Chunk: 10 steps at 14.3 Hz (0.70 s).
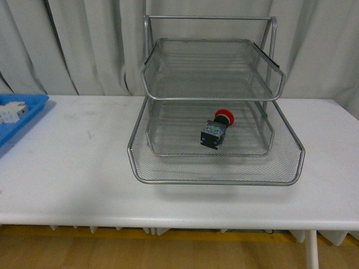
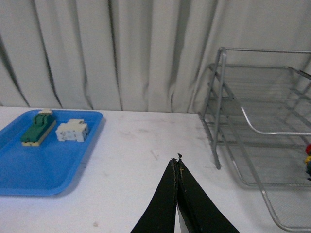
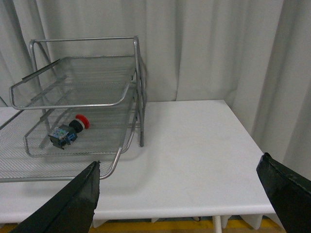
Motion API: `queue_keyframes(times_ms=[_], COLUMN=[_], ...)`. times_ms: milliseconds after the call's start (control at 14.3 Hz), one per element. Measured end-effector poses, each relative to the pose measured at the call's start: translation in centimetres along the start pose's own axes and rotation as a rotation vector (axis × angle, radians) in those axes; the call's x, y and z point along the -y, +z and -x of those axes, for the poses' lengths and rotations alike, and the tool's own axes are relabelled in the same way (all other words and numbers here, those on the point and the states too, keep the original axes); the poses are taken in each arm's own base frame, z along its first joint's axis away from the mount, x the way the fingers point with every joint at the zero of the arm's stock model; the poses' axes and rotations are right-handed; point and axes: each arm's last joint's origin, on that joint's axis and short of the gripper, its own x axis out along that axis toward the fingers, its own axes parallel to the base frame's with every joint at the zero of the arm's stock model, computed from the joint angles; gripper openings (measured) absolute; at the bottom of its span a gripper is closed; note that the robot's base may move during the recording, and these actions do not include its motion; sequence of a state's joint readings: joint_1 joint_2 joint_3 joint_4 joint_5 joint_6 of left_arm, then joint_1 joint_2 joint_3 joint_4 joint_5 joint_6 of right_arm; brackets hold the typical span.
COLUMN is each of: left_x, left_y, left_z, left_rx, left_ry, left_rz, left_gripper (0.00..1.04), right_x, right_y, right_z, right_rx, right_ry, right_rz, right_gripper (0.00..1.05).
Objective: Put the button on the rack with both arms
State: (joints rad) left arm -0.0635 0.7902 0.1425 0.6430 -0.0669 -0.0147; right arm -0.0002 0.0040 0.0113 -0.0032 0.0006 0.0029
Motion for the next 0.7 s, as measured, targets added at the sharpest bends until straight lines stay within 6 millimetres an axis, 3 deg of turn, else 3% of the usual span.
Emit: queue_keyframes(times_ms=[140, 698], left_x=[-0.9, -0.9], left_y=[-0.7, -2.2], left_z=[1.1, 3.8], left_rx=[-0.005, 0.008], left_ry=[0.01, -0.004], left_rz=[-0.001, -0.001], left_gripper=[0.02, 0.02], right_x=[0.0, 0.0], right_y=[0.0, 0.0], right_z=[0.0, 0.0], right_rx=[0.0, 0.0], right_ry=[0.0, 0.0], right_rz=[0.0, 0.0], right_gripper=[0.98, 0.98])
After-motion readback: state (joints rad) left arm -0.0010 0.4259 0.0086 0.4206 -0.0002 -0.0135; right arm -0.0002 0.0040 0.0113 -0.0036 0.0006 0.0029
